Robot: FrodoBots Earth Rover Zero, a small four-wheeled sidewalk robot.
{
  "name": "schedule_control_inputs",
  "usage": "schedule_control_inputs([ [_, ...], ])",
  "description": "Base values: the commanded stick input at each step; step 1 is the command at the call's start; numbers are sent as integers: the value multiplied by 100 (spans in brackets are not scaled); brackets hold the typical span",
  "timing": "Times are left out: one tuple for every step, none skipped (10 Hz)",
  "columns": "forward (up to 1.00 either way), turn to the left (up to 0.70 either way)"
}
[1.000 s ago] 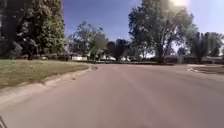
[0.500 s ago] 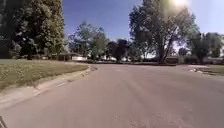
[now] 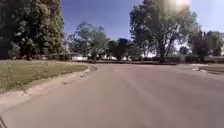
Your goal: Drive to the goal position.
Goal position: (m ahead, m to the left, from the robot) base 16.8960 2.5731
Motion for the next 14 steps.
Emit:
schedule_control_inputs([
  [70, 0],
  [70, 0],
  [70, 0],
  [70, 0],
  [70, 0],
  [70, 0],
  [70, 0],
  [70, 0],
  [70, 0],
  [70, 0],
  [70, 0],
  [70, 0],
  [70, 0],
  [70, 0],
])
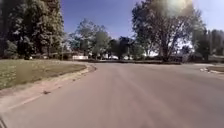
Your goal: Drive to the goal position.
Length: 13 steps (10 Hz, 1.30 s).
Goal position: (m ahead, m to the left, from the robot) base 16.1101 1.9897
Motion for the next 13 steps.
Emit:
schedule_control_inputs([
  [70, 0],
  [70, 0],
  [70, 0],
  [70, 0],
  [70, 0],
  [70, 0],
  [70, 0],
  [70, 0],
  [70, 0],
  [70, 0],
  [70, 0],
  [70, 0],
  [70, -4],
])
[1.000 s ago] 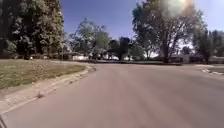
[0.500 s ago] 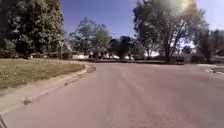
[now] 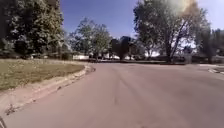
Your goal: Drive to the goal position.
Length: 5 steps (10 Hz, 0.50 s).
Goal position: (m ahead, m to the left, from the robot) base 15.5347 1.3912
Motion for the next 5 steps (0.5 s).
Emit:
schedule_control_inputs([
  [70, -18],
  [70, -33],
  [70, -7],
  [70, 0],
  [70, 0],
])
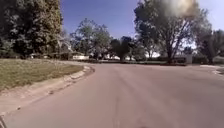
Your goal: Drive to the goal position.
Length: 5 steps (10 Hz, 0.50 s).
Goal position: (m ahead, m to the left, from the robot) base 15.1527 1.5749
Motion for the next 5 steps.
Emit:
schedule_control_inputs([
  [70, 0],
  [70, 0],
  [70, 0],
  [70, 0],
  [70, 0],
])
